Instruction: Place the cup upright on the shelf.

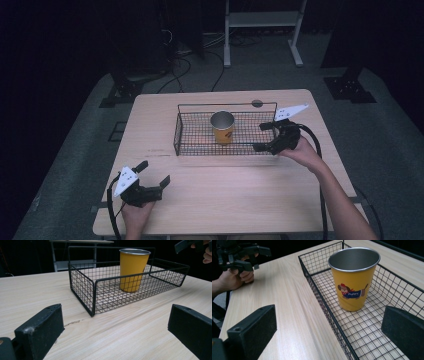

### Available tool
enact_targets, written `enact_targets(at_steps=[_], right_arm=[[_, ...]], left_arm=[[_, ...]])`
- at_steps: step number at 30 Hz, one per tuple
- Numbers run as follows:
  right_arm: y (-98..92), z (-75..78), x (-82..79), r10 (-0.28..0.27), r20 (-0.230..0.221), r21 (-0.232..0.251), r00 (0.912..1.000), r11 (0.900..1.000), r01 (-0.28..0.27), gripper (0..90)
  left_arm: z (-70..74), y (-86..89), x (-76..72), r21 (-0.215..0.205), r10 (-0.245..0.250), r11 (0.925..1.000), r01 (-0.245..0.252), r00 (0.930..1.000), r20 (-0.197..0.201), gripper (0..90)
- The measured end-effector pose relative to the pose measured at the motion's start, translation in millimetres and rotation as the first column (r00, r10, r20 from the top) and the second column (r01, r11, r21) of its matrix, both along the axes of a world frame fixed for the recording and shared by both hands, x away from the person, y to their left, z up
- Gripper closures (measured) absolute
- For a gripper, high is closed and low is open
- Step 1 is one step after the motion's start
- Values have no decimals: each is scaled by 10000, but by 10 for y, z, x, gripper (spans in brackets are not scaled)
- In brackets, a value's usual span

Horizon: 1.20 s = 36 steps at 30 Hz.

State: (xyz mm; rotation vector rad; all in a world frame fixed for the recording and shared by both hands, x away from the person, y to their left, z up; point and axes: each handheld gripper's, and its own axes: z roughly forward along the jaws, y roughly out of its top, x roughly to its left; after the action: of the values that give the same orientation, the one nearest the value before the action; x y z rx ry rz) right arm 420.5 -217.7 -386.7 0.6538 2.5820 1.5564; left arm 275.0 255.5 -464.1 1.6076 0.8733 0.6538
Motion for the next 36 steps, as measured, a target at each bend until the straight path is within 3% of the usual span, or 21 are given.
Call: enact_targets(at_steps=[36], right_arm=[[-268, -213, -331, -84, -250, 302, 9997, 9995, 92, 0]], left_arm=[[1, -2, -3, 100, 10, 9999, -10, 10000, -4, 0]])
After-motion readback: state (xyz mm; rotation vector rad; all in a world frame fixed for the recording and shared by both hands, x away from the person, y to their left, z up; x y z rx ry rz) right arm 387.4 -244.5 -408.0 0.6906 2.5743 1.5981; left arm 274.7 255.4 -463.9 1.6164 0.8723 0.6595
